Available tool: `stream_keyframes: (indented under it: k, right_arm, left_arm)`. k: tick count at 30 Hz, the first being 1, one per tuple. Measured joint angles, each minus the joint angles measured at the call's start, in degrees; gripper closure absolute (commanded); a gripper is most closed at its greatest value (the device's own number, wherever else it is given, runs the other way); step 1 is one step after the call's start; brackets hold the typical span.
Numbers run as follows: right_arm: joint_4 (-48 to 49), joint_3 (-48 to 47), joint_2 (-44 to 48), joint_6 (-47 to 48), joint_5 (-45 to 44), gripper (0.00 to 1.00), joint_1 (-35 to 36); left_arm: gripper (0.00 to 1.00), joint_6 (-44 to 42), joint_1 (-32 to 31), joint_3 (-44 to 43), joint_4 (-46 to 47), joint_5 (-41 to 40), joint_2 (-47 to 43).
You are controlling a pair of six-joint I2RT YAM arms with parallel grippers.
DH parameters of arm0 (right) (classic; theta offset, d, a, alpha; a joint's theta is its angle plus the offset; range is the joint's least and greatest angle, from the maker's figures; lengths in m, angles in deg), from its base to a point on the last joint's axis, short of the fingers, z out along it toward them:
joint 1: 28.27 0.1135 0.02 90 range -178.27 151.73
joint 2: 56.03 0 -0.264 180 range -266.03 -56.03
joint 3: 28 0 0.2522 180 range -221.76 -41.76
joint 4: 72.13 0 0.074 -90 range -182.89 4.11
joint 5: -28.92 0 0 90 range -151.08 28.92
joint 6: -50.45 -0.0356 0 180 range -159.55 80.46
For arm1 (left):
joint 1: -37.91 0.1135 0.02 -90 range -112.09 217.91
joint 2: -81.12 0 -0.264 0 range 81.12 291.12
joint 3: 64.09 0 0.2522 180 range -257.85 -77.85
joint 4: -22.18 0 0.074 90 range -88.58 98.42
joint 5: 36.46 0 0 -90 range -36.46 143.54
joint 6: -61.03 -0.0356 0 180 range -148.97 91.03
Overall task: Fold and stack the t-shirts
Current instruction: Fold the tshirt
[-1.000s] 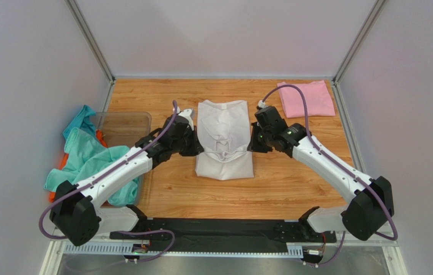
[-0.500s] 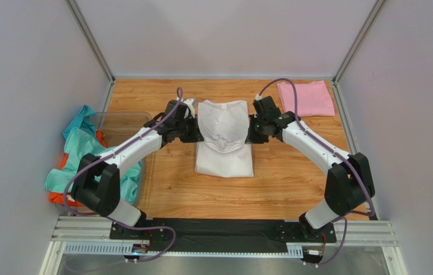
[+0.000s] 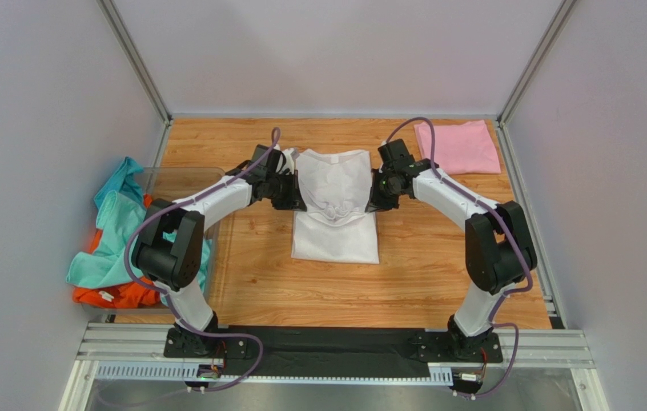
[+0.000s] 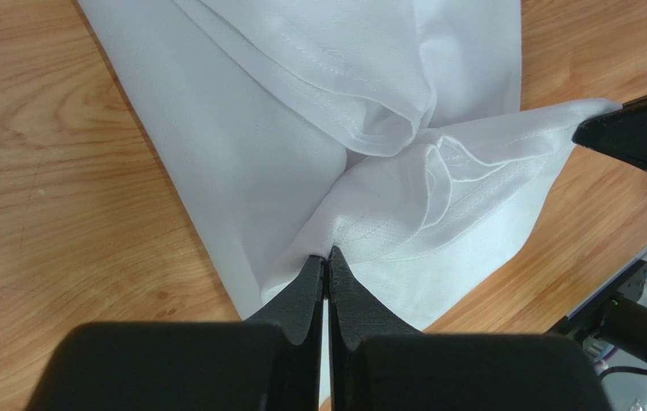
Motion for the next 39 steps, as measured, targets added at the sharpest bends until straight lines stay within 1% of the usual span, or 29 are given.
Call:
stream_keyframes:
  k: [5, 6, 7, 8, 9, 10, 11, 12, 14, 15, 16, 17, 18, 19, 25, 29, 34, 39]
  right_arm:
    - [0.7, -0.7, -2.6, 0.4, 1.1, 0.95, -0.7]
    - [0.7, -0.9, -3.0, 0.5, 1.1, 0.94, -0.8]
    - [0.7, -1.2, -3.4, 0.5, 1.2, 0.89, -0.9]
    - [0.8, -1.3, -3.6, 0.5, 1.2, 0.84, -1.0]
    - [0.8, -1.5, -3.8, 0.7, 1.3, 0.76, -1.1]
    - [0.8, -1.6, -3.9, 0.8, 1.4, 0.65, -1.1]
    - [0.7, -1.8, -3.9, 0.7, 1.5, 0.61, -1.1]
    - [0.7, -1.9, -4.0, 0.9, 1.6, 0.46, -1.1]
    - [0.6, -2.4, -3.9, 1.0, 1.6, 0.31, -1.2]
    - [0.5, -2.5, -3.9, 1.2, 1.6, 0.15, -1.2]
    - [0.5, -2.6, -3.8, 1.4, 1.6, 0.0, -1.2]
    - [0.3, -2.6, -3.5, 1.2, 1.6, 0.0, -1.2]
    - [0.0, -2.6, -3.0, 1.5, 1.6, 0.0, -1.2]
    - [-0.2, -2.5, -2.1, 1.6, 1.6, 0.0, -1.2]
    - [0.3, 1.5, 7.6, 1.3, 1.8, 0.0, -0.7]
    - [1.4, 6.4, 13.9, 0.3, 3.5, 0.0, 1.2]
    - [2.7, 11.3, 16.4, -1.4, 5.7, 0.0, 3.0]
    - [2.9, 15.2, 18.1, -2.4, 6.1, 0.0, 3.0]
  left_arm:
    - [0.99, 0.0, 1.0, 0.0, 0.0, 0.0, 0.9]
    - [0.91, 0.0, 1.1, 0.0, 0.0, 0.0, 1.0]
    - [0.74, -0.1, 1.2, 0.0, 0.0, 0.0, 1.1]
    - [0.69, -0.2, 1.3, 0.0, 0.0, 0.0, 1.2]
    - [0.63, -0.2, 1.3, 0.0, 0.0, 0.0, 1.2]
    - [0.56, 0.1, 1.3, 0.0, 0.0, 0.0, 1.2]
    - [0.53, 0.2, 1.3, 0.0, 0.0, 0.0, 1.2]
    - [0.43, 0.5, 1.3, 0.0, 0.0, 0.0, 1.2]
    - [0.36, 1.4, 1.3, 0.3, 0.1, -0.4, 0.5]
    - [0.31, 1.7, 1.3, 0.7, 0.3, -0.8, -0.3]
    - [0.3, 2.0, 1.3, 1.4, 0.3, -1.4, -1.6]
    - [0.23, 2.6, 1.3, 2.1, 0.3, -2.0, -2.9]
    - [0.19, 2.8, 1.3, 3.1, 0.1, -2.6, -5.2]
    - [0.01, 3.1, 1.3, 3.8, 0.0, -3.0, -7.4]
    - [0.0, 5.4, 1.3, 8.0, 0.3, -2.6, -20.9]
    - [0.0, 7.7, -0.7, 12.4, 3.1, -0.9, -25.5]
    - [0.0, 11.6, -5.6, 20.4, 9.9, 3.4, -25.0]
    - [0.0, 14.5, -6.6, 24.8, 16.4, 6.7, -19.0]
